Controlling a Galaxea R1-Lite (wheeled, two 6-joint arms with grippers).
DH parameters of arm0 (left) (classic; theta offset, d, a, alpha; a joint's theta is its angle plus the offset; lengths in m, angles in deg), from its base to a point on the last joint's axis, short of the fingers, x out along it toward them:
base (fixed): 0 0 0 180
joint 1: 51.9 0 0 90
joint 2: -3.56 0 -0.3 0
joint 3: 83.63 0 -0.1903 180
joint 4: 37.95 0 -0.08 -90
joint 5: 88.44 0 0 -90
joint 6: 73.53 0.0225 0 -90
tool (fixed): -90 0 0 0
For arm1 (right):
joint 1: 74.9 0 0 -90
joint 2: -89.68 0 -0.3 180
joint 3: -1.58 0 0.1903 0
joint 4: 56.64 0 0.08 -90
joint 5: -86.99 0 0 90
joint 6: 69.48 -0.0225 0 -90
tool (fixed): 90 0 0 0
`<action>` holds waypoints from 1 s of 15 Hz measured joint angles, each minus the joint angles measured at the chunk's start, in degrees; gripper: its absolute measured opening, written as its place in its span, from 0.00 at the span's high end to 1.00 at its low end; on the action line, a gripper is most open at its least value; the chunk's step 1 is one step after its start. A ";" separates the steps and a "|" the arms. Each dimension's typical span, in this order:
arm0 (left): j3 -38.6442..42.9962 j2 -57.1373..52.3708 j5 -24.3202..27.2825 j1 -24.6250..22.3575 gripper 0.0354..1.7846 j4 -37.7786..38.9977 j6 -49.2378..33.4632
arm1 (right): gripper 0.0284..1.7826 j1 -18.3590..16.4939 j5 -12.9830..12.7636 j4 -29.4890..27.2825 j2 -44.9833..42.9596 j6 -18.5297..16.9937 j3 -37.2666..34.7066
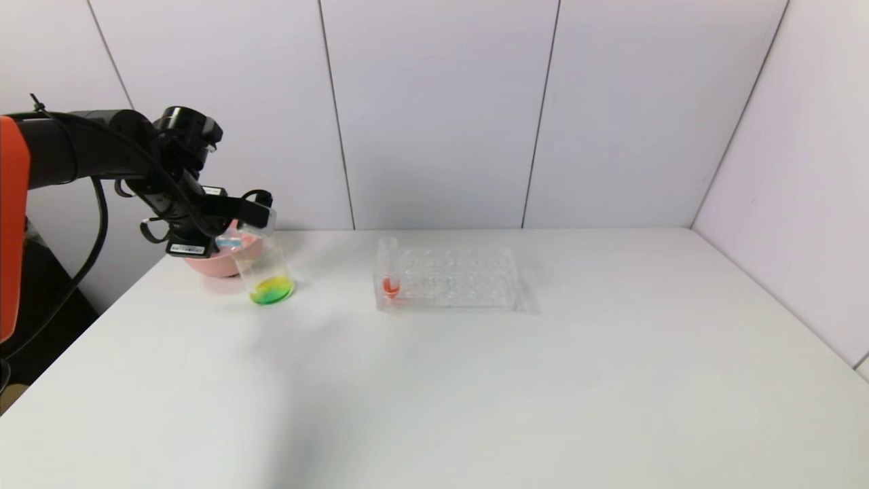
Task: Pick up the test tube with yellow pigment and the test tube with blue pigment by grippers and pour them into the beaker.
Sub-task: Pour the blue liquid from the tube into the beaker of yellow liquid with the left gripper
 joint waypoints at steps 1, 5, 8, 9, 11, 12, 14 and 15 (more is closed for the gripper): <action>0.00 -0.09 -0.61 0.02 0.76 0.00 0.01 | 0.04 0.00 0.00 0.00 0.00 0.00 0.00; 0.00 -0.24 -1.68 0.49 0.76 0.02 0.37 | 0.04 0.00 0.00 0.00 0.00 0.00 0.00; 0.00 -0.24 -1.77 0.82 0.76 0.46 0.37 | 0.04 0.00 0.00 0.00 0.00 0.00 0.00; 0.00 -0.24 -1.77 0.90 0.76 0.44 0.34 | 0.04 0.00 0.00 0.00 0.00 0.00 0.00; 0.00 -0.24 -1.85 0.90 0.76 0.33 0.37 | 0.04 0.00 0.00 0.00 0.00 0.00 0.00; 0.00 -0.24 -1.85 0.90 0.76 0.17 0.39 | 0.04 0.00 0.02 0.00 0.00 0.02 0.00; 0.00 -0.24 -1.95 0.90 0.76 0.13 0.43 | 0.04 0.00 0.00 0.00 0.00 0.00 0.00; 0.01 -0.24 -1.95 0.90 0.76 0.09 0.45 | 0.04 0.00 0.00 0.00 0.00 0.00 0.00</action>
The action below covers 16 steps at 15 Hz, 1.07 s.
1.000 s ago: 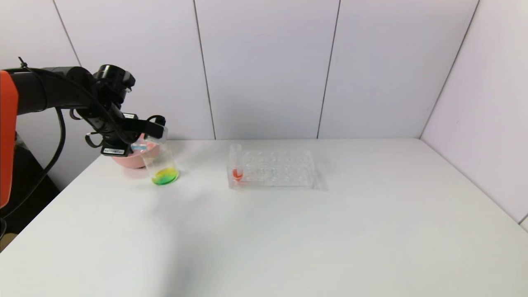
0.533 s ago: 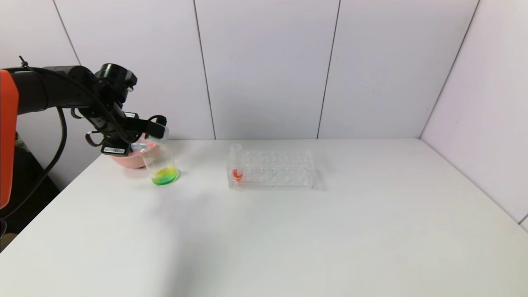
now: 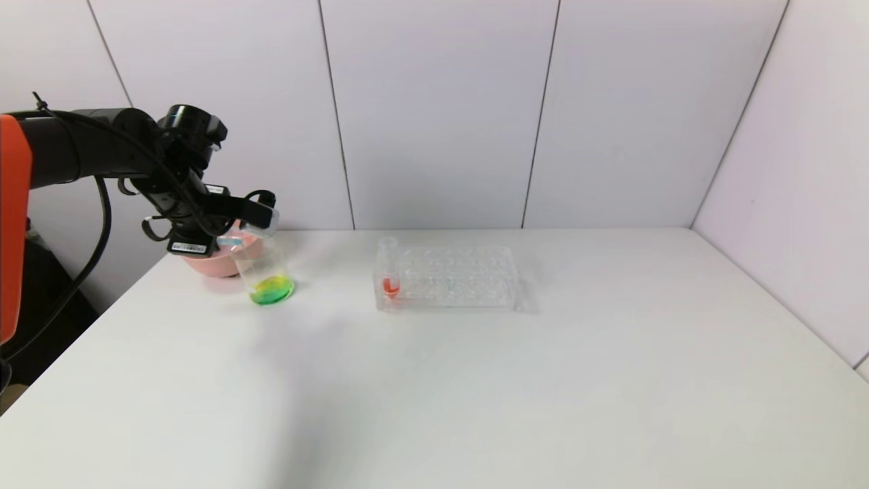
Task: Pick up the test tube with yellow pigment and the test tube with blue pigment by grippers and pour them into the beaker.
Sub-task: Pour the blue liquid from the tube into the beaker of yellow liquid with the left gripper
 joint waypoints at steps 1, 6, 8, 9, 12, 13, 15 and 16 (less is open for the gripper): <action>0.00 0.00 -0.37 0.00 0.76 -0.02 0.07 | 0.04 0.00 0.00 0.00 0.00 -0.02 0.00; 0.00 -0.20 -1.19 0.38 0.76 0.46 0.79 | 0.04 0.00 0.00 0.00 0.00 -0.02 0.00; 0.00 -0.33 -3.56 0.98 0.76 0.61 1.46 | 0.04 0.00 0.00 0.00 0.00 0.02 0.00; 0.00 -0.39 -4.04 1.28 0.76 0.77 1.87 | 0.04 0.00 0.00 0.00 0.00 0.00 0.00; 0.00 -0.50 -4.36 1.76 0.76 1.24 2.12 | 0.04 0.00 0.00 0.00 0.00 0.02 0.00; 0.00 -0.52 -4.44 1.87 0.76 1.27 2.12 | 0.04 0.00 0.00 0.00 0.00 -0.02 0.00; 0.00 -0.52 -4.63 2.00 0.76 1.24 2.12 | 0.04 0.00 0.00 0.00 0.00 0.00 0.00; 0.00 -0.52 -4.61 2.02 0.76 1.27 2.12 | 0.04 0.00 0.00 0.00 0.00 0.00 0.00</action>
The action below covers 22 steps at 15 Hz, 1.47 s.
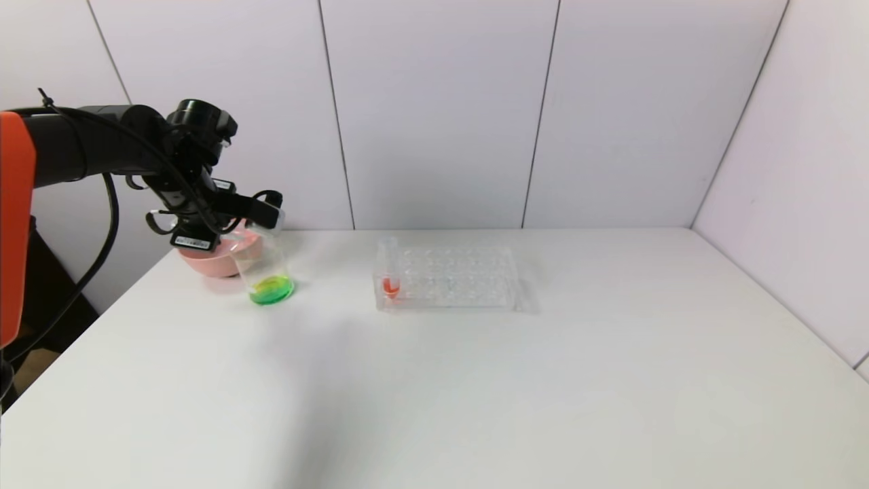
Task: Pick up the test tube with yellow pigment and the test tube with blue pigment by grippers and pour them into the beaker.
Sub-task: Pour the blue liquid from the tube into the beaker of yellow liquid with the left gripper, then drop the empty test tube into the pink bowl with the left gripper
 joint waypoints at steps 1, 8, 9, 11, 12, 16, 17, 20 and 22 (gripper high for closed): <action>0.00 0.00 -0.02 0.00 0.76 -0.02 0.00 | 0.04 0.00 0.00 0.00 0.00 0.00 0.00; 0.00 -0.13 -0.20 -0.02 0.76 -0.17 0.02 | 0.04 0.00 0.00 0.00 0.00 -0.02 0.00; 0.00 -0.17 -0.35 0.00 0.76 -0.17 0.00 | 0.04 0.00 0.00 0.00 0.00 -0.02 0.00; 0.00 -0.28 -0.41 0.04 0.76 -0.26 0.00 | 0.04 0.00 0.00 0.00 0.00 -0.02 0.00; 0.00 -0.37 -0.37 0.04 0.76 -0.34 -0.15 | 0.04 0.00 0.02 0.00 0.00 -0.02 0.00; 0.07 -1.11 0.66 -0.46 0.76 -0.69 -3.08 | 0.04 0.00 0.00 0.00 0.00 -0.02 0.00; 0.11 -1.27 1.82 -0.88 0.76 -1.13 -5.62 | 0.04 0.00 0.00 0.00 0.00 0.00 0.00; 0.13 -1.96 8.77 -2.66 0.76 -1.11 -15.52 | 0.04 0.00 0.00 0.00 0.00 0.00 0.00; 0.13 -2.65 15.93 -4.12 0.76 -0.69 -25.50 | 0.04 0.00 0.00 0.00 0.00 0.02 0.00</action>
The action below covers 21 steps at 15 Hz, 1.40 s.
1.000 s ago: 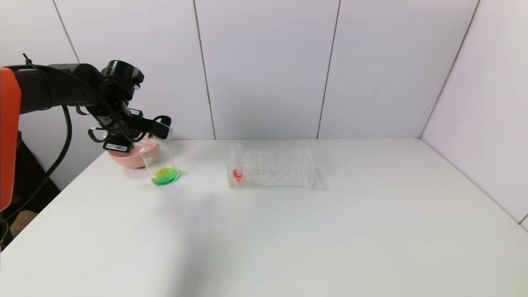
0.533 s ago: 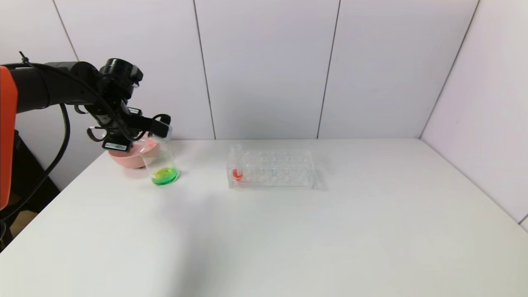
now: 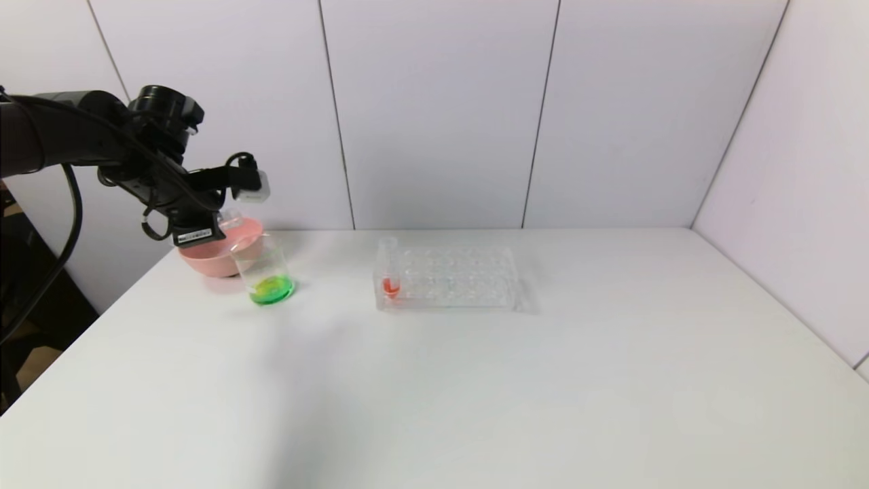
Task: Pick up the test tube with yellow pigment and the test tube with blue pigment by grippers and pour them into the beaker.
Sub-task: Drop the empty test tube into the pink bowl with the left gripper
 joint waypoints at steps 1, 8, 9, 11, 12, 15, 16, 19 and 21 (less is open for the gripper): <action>0.00 -0.26 4.34 -0.57 0.76 0.26 -6.00 | 0.04 0.00 0.00 0.00 0.00 -0.02 0.00; 5.57 -2.35 20.00 -5.84 0.76 23.43 -41.92 | 0.04 0.00 0.00 0.00 0.00 -0.02 0.00; 7.14 -2.76 20.08 -6.83 0.76 27.21 -45.42 | 0.04 0.00 0.00 0.00 0.00 -0.05 0.00; 10.93 -3.10 20.05 -8.18 0.76 34.55 -50.66 | 0.04 0.00 0.00 0.00 0.00 -0.02 0.00; 13.36 -3.19 20.05 -8.77 0.76 38.23 -53.20 | 0.04 0.00 0.00 -0.02 0.00 -0.02 0.00; 18.64 -2.99 19.99 -10.97 0.76 45.06 -56.94 | 0.04 0.00 0.02 0.00 0.00 -0.02 0.00; 19.37 -2.79 20.03 -11.28 0.76 45.06 -57.00 | 0.04 0.00 0.00 0.00 0.00 0.00 0.00; 20.61 -2.15 20.19 -11.46 0.76 45.36 -57.25 | 0.04 0.00 0.00 0.00 0.00 0.00 0.00; 20.78 -1.71 20.19 -11.61 0.76 45.36 -57.38 | 0.04 0.00 0.02 0.00 0.00 -0.02 0.00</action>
